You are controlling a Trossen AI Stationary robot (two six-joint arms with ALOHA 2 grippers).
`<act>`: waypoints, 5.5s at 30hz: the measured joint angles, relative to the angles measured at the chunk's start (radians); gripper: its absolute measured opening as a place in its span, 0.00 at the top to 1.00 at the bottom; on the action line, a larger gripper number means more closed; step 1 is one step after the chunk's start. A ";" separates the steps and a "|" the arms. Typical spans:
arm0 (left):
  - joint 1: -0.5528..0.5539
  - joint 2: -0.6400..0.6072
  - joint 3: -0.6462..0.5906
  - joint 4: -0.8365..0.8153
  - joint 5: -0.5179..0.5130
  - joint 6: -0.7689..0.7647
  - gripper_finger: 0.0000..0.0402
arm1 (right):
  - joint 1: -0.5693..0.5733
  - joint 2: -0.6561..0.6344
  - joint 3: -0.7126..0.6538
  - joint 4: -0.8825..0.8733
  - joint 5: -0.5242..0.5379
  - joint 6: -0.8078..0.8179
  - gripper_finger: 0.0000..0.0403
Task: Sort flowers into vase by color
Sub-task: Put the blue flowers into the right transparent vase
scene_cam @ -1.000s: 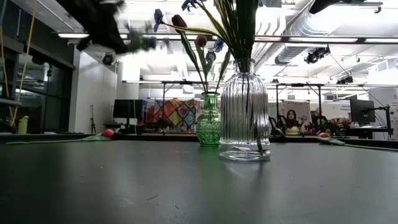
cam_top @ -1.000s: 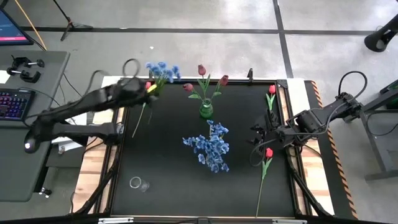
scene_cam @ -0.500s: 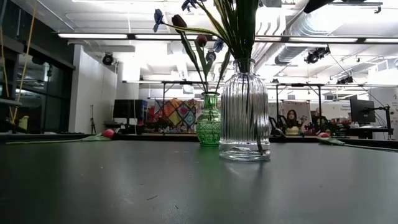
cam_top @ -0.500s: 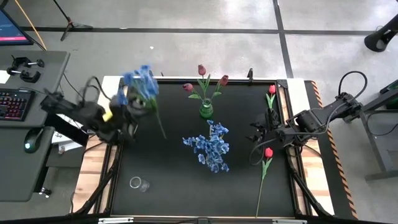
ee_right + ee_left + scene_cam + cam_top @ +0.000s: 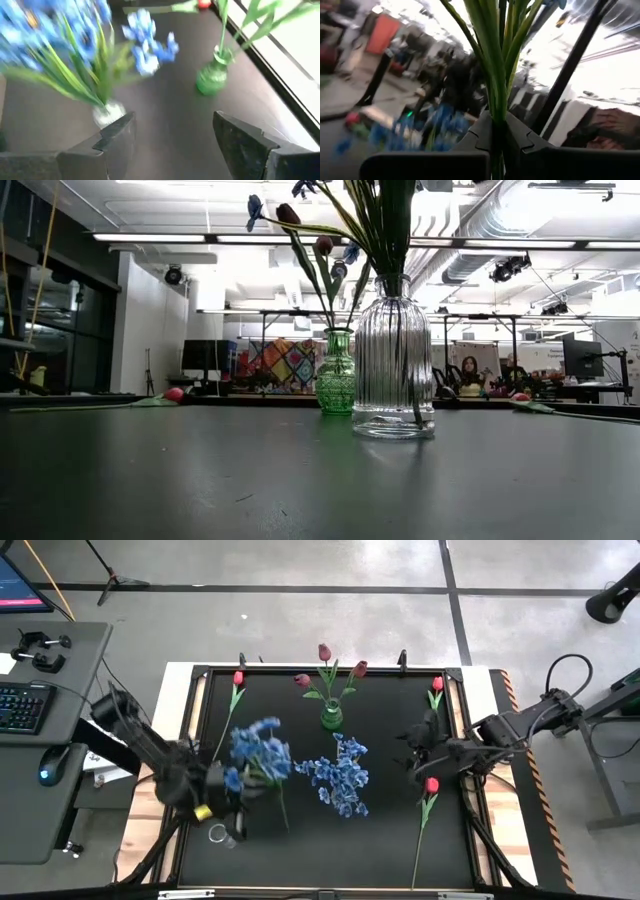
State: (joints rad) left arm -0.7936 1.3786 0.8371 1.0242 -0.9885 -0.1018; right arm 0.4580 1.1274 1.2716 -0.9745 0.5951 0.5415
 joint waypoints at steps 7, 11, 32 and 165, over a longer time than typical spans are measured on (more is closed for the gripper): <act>0.016 0.219 0.000 0.320 0.033 0.094 1.00 | 0.002 -0.073 0.000 0.335 -0.005 -0.012 0.37; 0.088 0.308 0.000 0.462 0.196 0.155 1.00 | 0.002 -0.089 0.000 0.454 0.001 -0.011 0.37; 0.344 0.316 -0.180 0.545 0.708 -0.060 1.00 | 0.001 -0.054 0.000 0.528 -0.005 0.114 0.37; 0.591 0.481 0.014 0.172 1.127 0.549 1.00 | 0.000 -0.052 0.001 0.356 -0.050 0.079 0.37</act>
State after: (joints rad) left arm -0.2027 1.8601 0.8510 1.1960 0.1381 0.4470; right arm 0.4580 1.0752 1.2724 -0.6184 0.5454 0.6205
